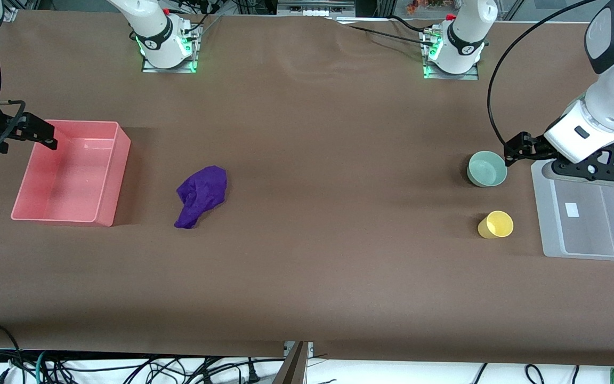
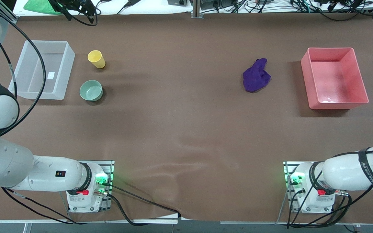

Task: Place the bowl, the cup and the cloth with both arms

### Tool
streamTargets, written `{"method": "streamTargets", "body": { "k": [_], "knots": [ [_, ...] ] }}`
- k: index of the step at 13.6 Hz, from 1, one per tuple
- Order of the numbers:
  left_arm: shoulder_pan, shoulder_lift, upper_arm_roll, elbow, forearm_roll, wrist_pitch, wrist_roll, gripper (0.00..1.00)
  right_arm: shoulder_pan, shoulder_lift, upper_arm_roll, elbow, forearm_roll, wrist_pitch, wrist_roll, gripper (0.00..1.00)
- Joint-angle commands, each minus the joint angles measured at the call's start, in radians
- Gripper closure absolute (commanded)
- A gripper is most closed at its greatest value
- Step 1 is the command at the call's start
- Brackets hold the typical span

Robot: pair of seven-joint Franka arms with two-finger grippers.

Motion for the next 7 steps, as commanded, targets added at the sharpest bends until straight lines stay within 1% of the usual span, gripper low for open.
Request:
{"method": "streamTargets", "body": {
  "k": [1, 7],
  "knots": [
    [0.000, 0.032, 0.001, 0.050, 0.016, -0.007, -0.001, 0.00, -0.008, 0.013, 0.004, 0.035, 0.003, -0.022, -0.011, 0.00],
    [0.011, 0.032, 0.001, 0.050, 0.024, -0.045, 0.005, 0.00, -0.009, 0.014, 0.002, 0.035, 0.003, -0.021, -0.011, 0.00]
  ]
}}
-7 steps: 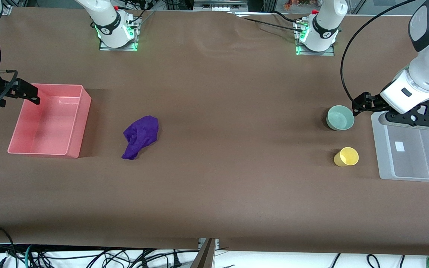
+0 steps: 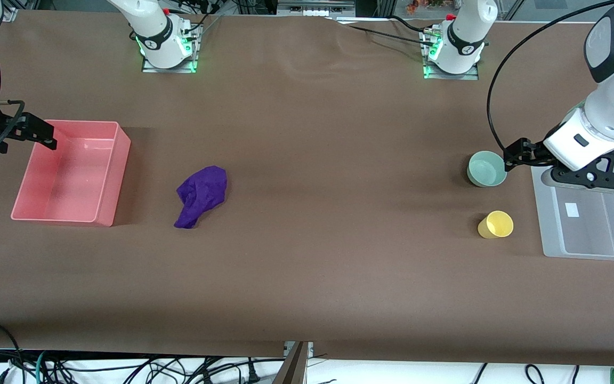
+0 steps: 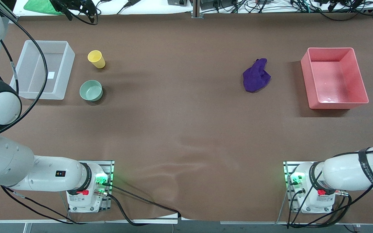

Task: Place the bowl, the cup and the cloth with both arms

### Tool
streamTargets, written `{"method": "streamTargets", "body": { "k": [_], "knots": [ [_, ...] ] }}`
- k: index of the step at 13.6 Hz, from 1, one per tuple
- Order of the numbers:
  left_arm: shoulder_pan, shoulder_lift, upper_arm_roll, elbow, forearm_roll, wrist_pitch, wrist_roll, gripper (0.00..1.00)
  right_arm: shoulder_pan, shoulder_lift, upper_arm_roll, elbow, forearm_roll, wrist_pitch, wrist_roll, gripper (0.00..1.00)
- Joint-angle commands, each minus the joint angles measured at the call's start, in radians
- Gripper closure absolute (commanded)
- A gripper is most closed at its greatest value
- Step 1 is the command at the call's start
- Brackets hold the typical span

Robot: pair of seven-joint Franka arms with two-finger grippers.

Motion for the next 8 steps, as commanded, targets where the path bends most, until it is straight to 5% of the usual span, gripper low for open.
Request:
{"method": "streamTargets", "body": {
  "k": [1, 8],
  "knots": [
    [0.013, 0.015, 0.000, 0.031, 0.022, -0.023, 0.005, 0.00, -0.009, 0.012, 0.003, 0.034, 0.003, -0.021, -0.011, 0.00],
    [0.001, 0.033, -0.007, 0.045, 0.019, -0.019, -0.007, 0.00, -0.009, 0.014, 0.004, 0.034, 0.003, -0.017, -0.009, 0.00]
  ]
}}
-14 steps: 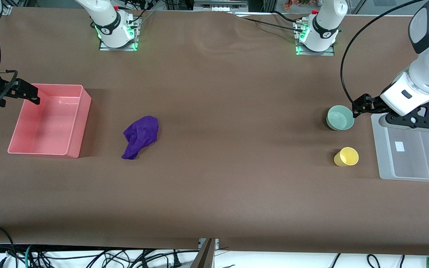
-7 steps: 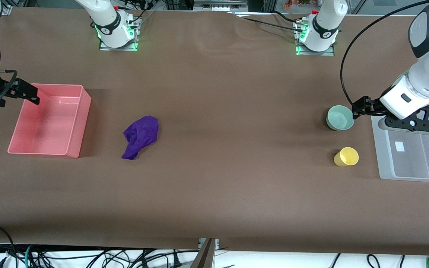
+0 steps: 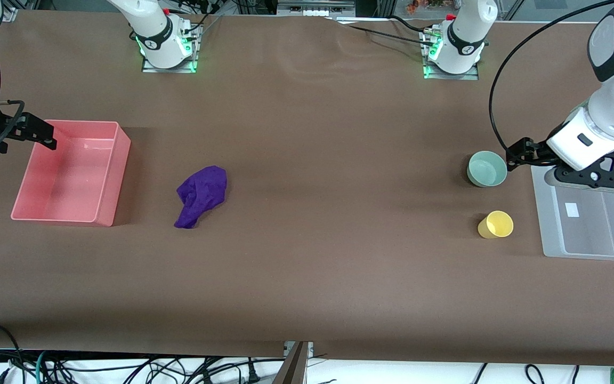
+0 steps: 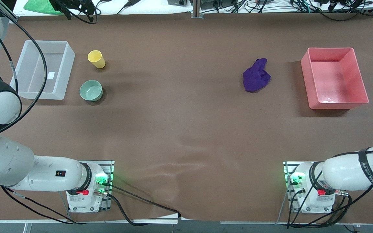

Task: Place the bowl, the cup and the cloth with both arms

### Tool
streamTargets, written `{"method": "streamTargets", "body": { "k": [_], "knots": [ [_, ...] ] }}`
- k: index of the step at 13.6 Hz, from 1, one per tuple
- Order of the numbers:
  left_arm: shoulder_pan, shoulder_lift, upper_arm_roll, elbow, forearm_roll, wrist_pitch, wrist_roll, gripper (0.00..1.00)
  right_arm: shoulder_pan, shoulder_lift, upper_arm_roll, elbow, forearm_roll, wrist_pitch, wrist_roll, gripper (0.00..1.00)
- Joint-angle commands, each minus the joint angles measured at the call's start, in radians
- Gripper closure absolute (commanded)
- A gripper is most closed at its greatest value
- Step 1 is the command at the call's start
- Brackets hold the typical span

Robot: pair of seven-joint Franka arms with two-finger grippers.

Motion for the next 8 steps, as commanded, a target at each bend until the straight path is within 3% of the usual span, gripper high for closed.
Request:
{"method": "streamTargets", "body": {
  "k": [1, 8],
  "knots": [
    [-0.001, 0.030, -0.003, 0.037, 0.018, -0.017, -0.007, 0.00, -0.008, 0.014, 0.005, 0.034, 0.003, -0.017, -0.009, 0.00],
    [0.020, 0.035, 0.005, 0.031, 0.022, -0.022, 0.005, 0.00, -0.008, 0.014, 0.005, 0.034, 0.004, -0.018, -0.009, 0.00]
  ]
}}
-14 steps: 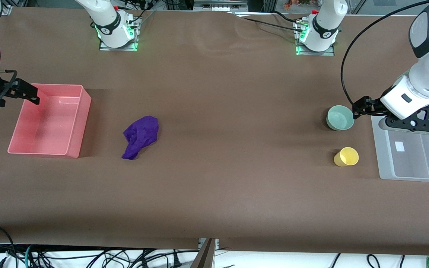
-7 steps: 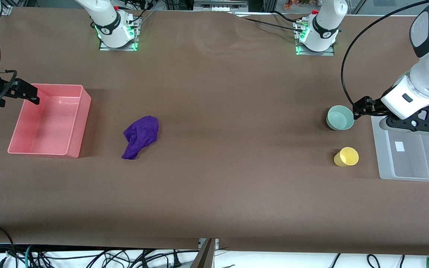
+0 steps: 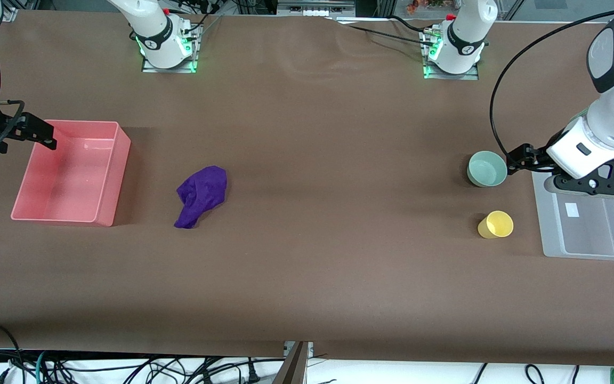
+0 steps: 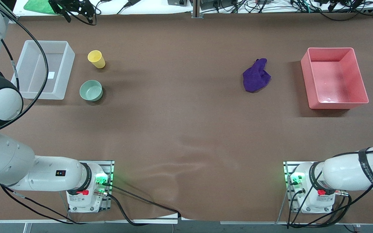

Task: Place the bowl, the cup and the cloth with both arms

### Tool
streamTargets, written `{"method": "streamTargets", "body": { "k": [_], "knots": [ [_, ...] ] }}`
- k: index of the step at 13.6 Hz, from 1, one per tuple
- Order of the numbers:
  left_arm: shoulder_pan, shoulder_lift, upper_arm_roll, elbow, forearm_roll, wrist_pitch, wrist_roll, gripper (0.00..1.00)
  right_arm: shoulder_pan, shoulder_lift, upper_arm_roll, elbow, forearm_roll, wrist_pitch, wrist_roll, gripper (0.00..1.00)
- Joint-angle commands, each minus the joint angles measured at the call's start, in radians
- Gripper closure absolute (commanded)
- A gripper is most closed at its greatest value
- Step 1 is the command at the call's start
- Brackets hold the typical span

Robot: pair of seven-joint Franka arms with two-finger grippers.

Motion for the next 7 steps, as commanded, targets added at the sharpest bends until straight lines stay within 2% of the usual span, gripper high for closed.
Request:
{"method": "streamTargets", "body": {
  "k": [1, 5, 7],
  "knots": [
    [0.010, 0.013, -0.004, 0.023, 0.022, -0.022, 0.007, 0.00, -0.007, 0.014, 0.005, 0.034, 0.003, -0.018, -0.006, 0.00],
    [0.053, 0.041, -0.006, 0.017, 0.020, -0.048, 0.126, 0.00, -0.007, 0.014, 0.006, 0.034, 0.005, -0.018, -0.005, 0.00],
    [0.077, 0.044, -0.006, -0.029, 0.019, -0.043, 0.215, 0.00, -0.004, 0.014, 0.006, 0.034, 0.007, -0.017, -0.002, 0.00]
  ]
}}
